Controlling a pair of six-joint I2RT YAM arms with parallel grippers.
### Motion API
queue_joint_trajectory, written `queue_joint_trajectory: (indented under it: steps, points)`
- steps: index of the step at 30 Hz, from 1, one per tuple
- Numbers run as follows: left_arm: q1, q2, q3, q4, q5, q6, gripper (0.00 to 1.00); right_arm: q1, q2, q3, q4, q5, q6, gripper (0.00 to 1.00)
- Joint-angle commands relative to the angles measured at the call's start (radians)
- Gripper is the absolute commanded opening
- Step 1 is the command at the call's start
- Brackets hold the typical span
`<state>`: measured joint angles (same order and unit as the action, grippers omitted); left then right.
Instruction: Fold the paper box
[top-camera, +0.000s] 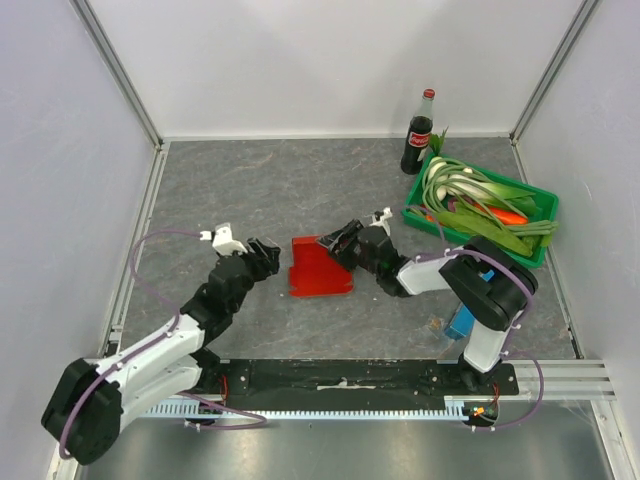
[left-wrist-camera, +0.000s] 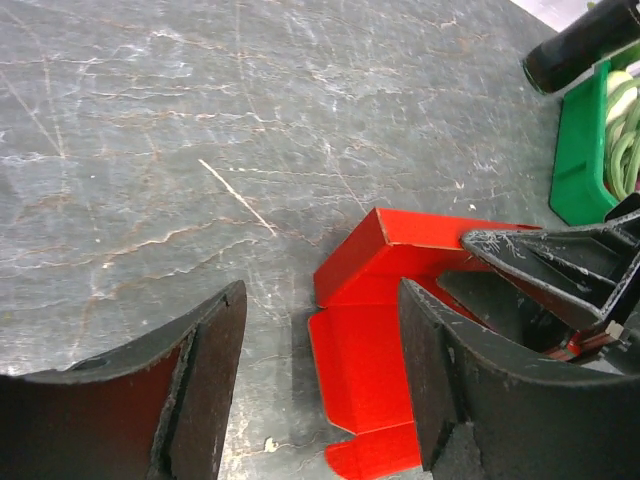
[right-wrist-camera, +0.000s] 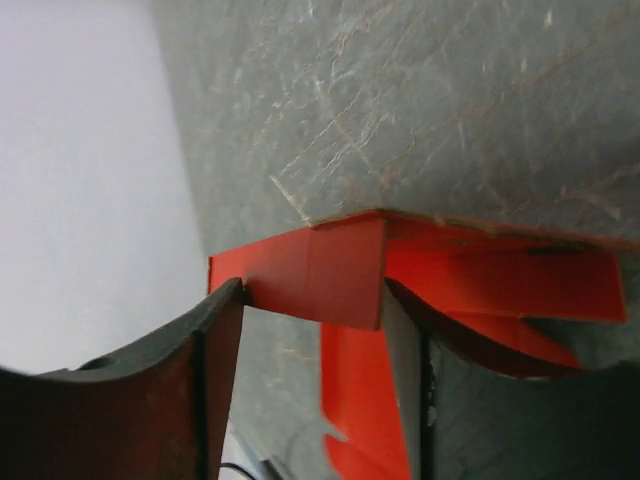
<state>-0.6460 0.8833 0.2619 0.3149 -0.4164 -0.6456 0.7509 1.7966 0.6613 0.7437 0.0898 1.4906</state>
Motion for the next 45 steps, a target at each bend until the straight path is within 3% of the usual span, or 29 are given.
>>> queue_joint_trajectory:
  steps: [1,2,8,11,16,21,24,27,28,29,31,35,40,45]
  points:
    - [0.13,-0.04,0.075,-0.197,0.241,-0.072,0.69,-0.044,-0.036,0.161,-0.45,-0.074,-0.33,0.73]
    - [0.144,-0.032,0.109,-0.235,0.261,-0.069,0.69,-0.048,-0.04,0.206,-0.574,-0.081,-0.39,0.77]
    - [0.227,0.083,0.235,-0.309,0.456,-0.037,0.7,-0.114,-0.075,0.478,-0.915,-0.269,-0.798,0.92]
    - [0.24,0.115,0.254,-0.301,0.525,-0.014,0.69,-0.124,-0.137,0.583,-1.114,-0.205,-1.016,0.94]
    - [0.25,0.161,0.289,-0.281,0.58,0.038,0.69,-0.148,-0.227,0.571,-1.179,-0.177,-1.139,0.97]
    - [0.226,0.195,0.333,-0.266,0.627,0.118,0.57,-0.224,-0.275,0.442,-1.066,-0.297,-1.208,0.97]
    - [0.162,0.192,0.333,-0.284,0.504,0.124,0.54,-0.275,-0.298,0.385,-0.948,-0.382,-1.189,0.96]
    - [-0.015,0.184,0.291,-0.251,0.216,0.132,0.5,-0.295,-0.273,0.37,-0.871,-0.436,-1.112,0.95]
    - [-0.071,0.187,0.255,-0.232,0.009,0.132,0.5,-0.295,-0.273,0.367,-0.862,-0.426,-1.089,0.95]
    - [-0.152,0.197,0.238,-0.208,-0.072,0.123,0.51,-0.294,-0.279,0.354,-0.844,-0.406,-1.081,0.95]
    - [-0.187,0.248,0.203,-0.172,-0.215,0.084,0.5,-0.295,-0.299,0.347,-0.831,-0.359,-1.072,0.95]
    - [-0.19,0.353,0.185,-0.104,-0.26,0.037,0.52,-0.3,-0.307,0.357,-0.834,-0.323,-1.099,0.95]
    - [-0.192,0.45,0.163,0.12,-0.266,0.112,0.5,-0.315,-0.278,0.359,-0.816,-0.318,-1.124,0.95]
    - [-0.195,0.512,0.174,0.188,-0.302,0.164,0.47,-0.318,-0.272,0.34,-0.799,-0.318,-1.124,0.94]
